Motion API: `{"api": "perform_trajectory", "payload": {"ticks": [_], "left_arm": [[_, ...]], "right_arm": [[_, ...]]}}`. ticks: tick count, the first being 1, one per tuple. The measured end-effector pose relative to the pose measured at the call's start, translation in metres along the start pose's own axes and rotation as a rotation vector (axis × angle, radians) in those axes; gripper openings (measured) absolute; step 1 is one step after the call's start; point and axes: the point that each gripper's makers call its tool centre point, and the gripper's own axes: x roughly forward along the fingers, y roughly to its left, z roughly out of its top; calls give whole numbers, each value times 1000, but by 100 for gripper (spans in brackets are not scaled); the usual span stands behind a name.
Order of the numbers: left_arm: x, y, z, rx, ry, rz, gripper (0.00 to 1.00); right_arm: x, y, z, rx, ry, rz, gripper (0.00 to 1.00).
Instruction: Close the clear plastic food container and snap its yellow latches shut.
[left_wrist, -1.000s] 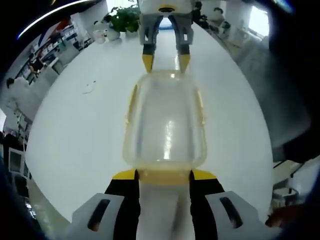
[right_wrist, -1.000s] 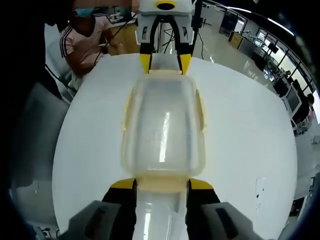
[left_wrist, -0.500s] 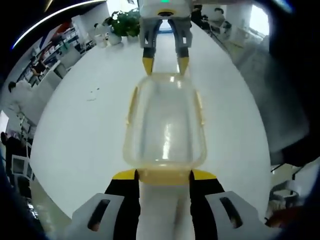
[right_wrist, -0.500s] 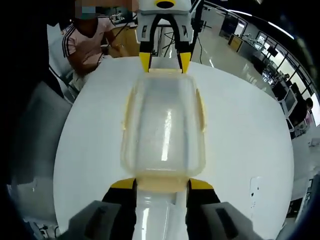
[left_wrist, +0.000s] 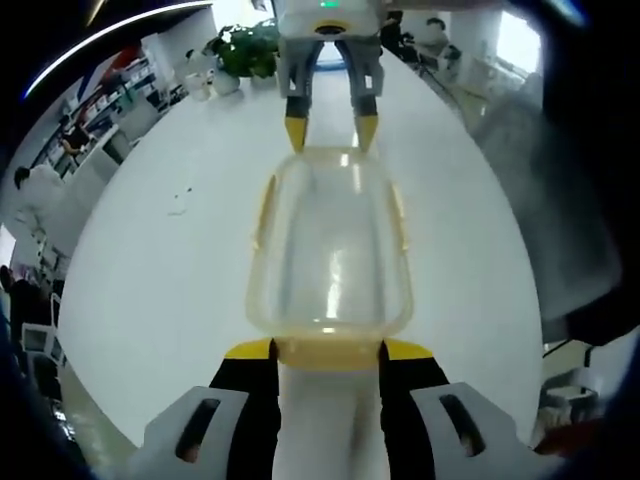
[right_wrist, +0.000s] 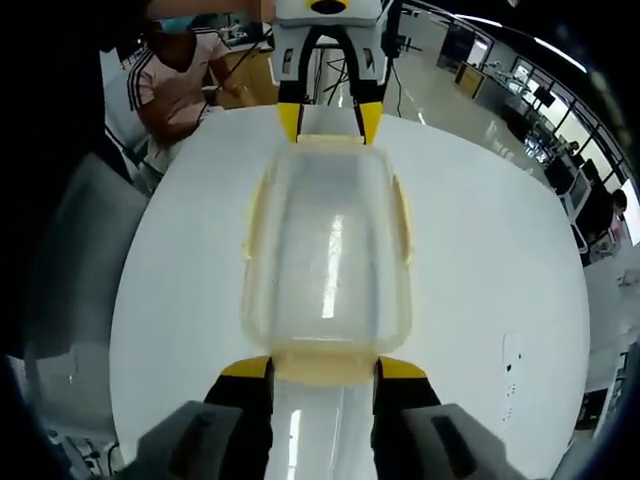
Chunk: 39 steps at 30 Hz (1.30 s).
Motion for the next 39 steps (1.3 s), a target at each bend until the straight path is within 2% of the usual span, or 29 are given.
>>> {"api": "perform_trajectory", "payload": {"ticks": [16, 33, 39], "left_arm": [[14, -4, 28, 17, -9, -1, 35], [33, -14, 66, 31, -46, -11, 35], [42, -14, 74, 23, -52, -6, 35]], "right_arm": [[-12, 5, -28, 7, 25, 6, 35], [-27, 17, -70, 31, 56, 5, 36], [-31, 16, -82, 31, 73, 4, 35]]}}
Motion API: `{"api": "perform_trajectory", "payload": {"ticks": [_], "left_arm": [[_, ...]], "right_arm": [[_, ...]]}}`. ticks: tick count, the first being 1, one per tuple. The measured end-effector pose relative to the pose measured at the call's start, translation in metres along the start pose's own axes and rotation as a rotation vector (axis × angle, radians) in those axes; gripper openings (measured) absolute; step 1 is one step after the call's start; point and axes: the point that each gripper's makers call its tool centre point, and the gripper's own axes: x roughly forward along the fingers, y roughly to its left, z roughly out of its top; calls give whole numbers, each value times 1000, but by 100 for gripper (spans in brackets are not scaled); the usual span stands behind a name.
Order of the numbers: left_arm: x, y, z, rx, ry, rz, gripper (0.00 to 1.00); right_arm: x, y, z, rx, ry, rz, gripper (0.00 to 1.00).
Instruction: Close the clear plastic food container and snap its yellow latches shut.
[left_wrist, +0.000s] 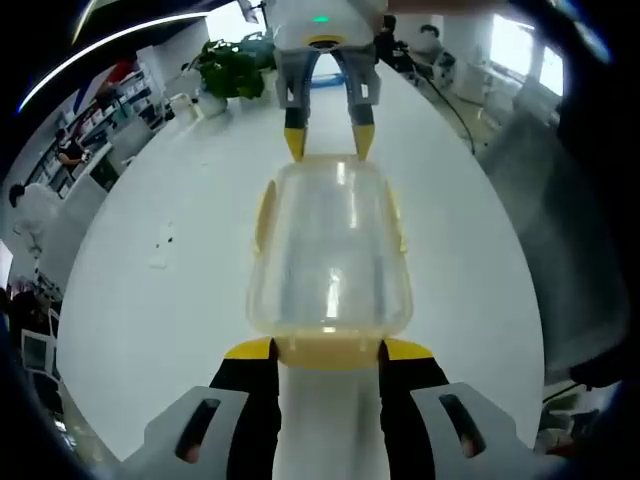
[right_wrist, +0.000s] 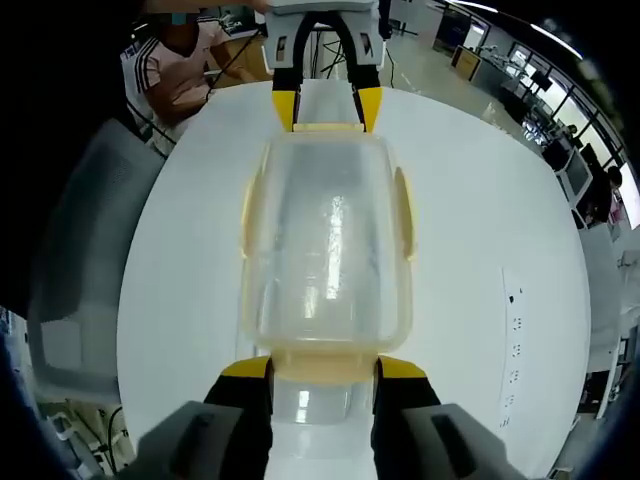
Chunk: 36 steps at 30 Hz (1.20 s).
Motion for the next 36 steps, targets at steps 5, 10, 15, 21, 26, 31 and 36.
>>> {"api": "perform_trajectory", "payload": {"ticks": [5, 10, 15, 21, 26, 31, 36], "left_arm": [[7, 0, 7, 8, -5, -5, 35], [15, 0, 15, 9, -11, -14, 35], [20, -2, 23, 6, -15, -17, 34], [27, -4, 33, 8, -21, -21, 34], [33, -5, 43, 4, -32, -29, 34], [42, -6, 51, 7, -30, -38, 34], [49, -9, 59, 4, -37, -49, 34]], "right_arm": [[-2, 2, -9, 7, 10, 1, 36], [-5, 3, -19, 15, 19, 4, 36], [-8, 4, -29, 14, 24, 3, 36], [-11, 6, -41, 20, 42, 9, 36], [-15, 8, -51, 28, 46, 13, 36], [-16, 9, -63, 38, 61, 13, 36], [-17, 12, -74, 41, 79, 12, 36]]}}
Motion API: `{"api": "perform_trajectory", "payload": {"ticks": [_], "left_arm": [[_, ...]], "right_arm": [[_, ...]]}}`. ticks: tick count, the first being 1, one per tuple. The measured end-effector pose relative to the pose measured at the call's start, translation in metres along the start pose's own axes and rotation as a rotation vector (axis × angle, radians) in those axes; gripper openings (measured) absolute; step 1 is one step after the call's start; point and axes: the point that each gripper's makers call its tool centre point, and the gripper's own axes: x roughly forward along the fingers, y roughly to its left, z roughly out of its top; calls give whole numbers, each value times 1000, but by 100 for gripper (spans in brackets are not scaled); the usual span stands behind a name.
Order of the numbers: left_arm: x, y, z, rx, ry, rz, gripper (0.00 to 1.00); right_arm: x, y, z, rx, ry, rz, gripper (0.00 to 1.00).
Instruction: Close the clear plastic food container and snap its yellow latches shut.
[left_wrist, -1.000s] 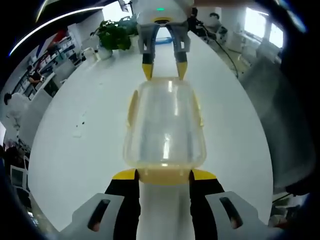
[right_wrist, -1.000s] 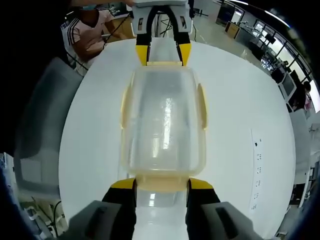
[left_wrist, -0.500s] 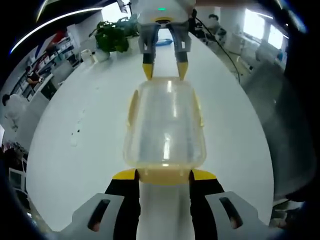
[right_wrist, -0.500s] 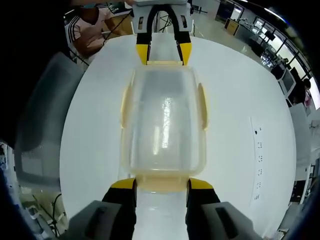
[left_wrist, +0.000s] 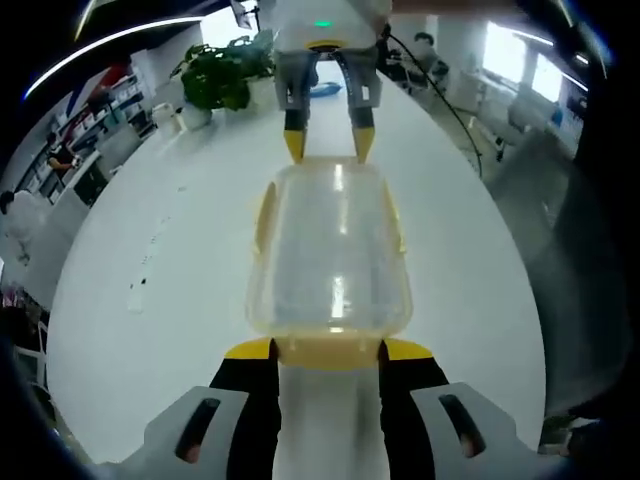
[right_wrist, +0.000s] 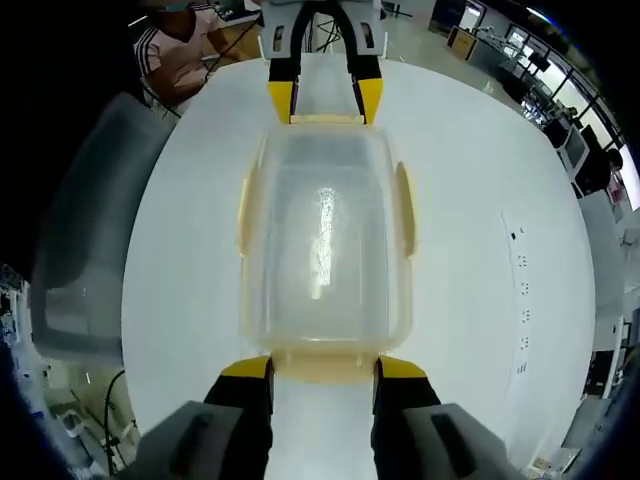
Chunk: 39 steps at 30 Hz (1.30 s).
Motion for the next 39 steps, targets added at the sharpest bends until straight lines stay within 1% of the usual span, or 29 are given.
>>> {"api": "perform_trajectory", "payload": {"ticks": [5, 8, 17, 20, 21, 24, 28, 30, 34, 39], "left_arm": [[6, -2, 5, 4, -3, -9, 34], [11, -4, 10, 2, -6, -14, 35], [27, -7, 12, -3, 9, -30, 35], [30, -7, 10, -3, 20, -34, 35], [29, -7, 9, -14, 15, -39, 35], [28, -5, 7, -10, 20, -37, 35], [24, -6, 6, -9, 21, -45, 35], [26, -6, 4, -18, 20, -53, 35], [28, -8, 1, -10, 29, -53, 35], [29, -10, 2, -10, 22, -55, 35]], "right_arm": [[-2, 4, -8, 11, 0, 7, 36], [-2, 7, -15, 12, 13, 11, 36], [5, 10, -27, 15, 36, 19, 36], [9, 11, -27, 15, 35, 20, 36], [8, 10, -27, 18, 34, 21, 36], [5, 8, -24, 22, 14, 20, 36], [7, 9, -21, 8, 18, 26, 36], [11, 8, -22, 7, 19, 33, 36], [13, 9, -21, 4, 22, 36, 36], [19, 10, -24, 9, 20, 30, 36]]}}
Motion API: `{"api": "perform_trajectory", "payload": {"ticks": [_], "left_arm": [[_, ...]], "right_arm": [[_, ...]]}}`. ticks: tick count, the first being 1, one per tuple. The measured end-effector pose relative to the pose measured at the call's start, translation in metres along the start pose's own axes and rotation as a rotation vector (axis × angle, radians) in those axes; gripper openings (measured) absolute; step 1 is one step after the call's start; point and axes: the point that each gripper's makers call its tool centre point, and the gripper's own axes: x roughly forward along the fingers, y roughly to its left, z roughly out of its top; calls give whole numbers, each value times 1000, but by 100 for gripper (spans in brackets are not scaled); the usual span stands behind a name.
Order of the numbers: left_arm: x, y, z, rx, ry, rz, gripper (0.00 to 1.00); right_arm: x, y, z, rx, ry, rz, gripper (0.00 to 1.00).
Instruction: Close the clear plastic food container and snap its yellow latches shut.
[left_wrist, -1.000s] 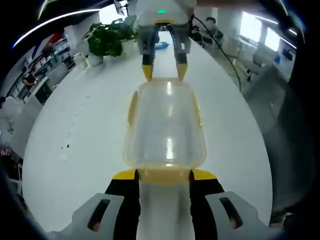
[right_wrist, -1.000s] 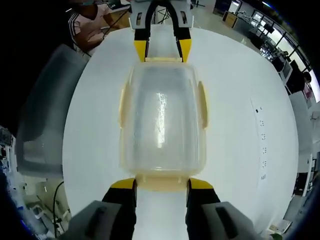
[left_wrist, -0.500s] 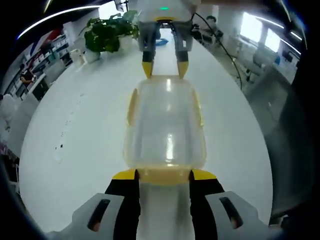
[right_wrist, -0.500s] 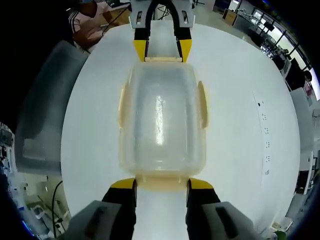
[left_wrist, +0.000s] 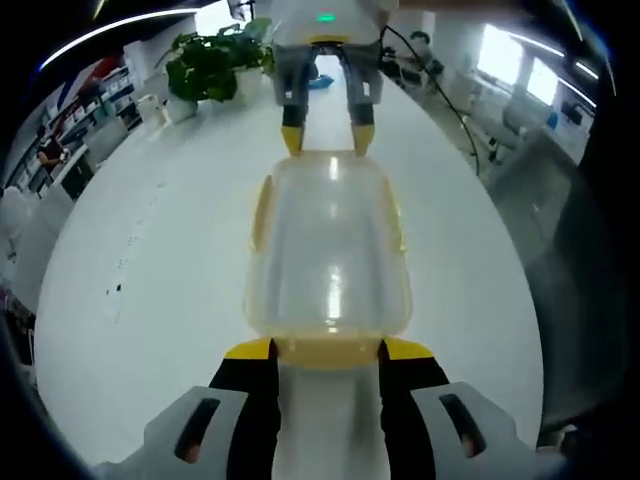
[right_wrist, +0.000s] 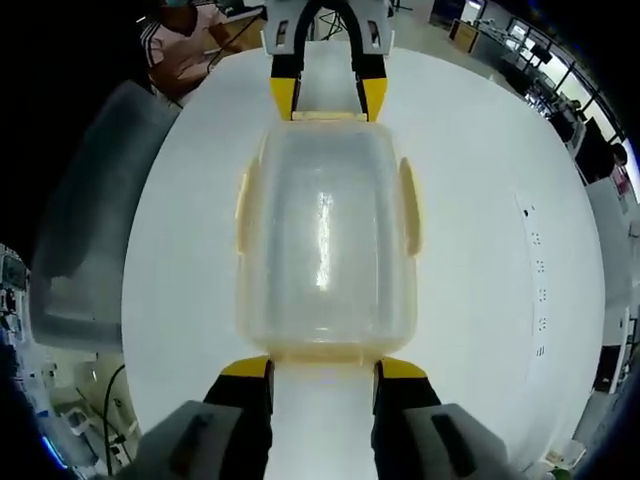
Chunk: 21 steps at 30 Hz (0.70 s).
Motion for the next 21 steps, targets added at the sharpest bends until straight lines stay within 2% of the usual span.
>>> {"api": "perform_trajectory", "payload": {"ticks": [8, 21], "left_arm": [[-2, -4, -5, 6, 22, 4, 35], [-23, -20, -39, 22, 20, -36, 36]], "right_arm": [[0, 8, 6, 35, -67, -11, 36], [8, 28, 47, 38, -157, -26, 37]]}}
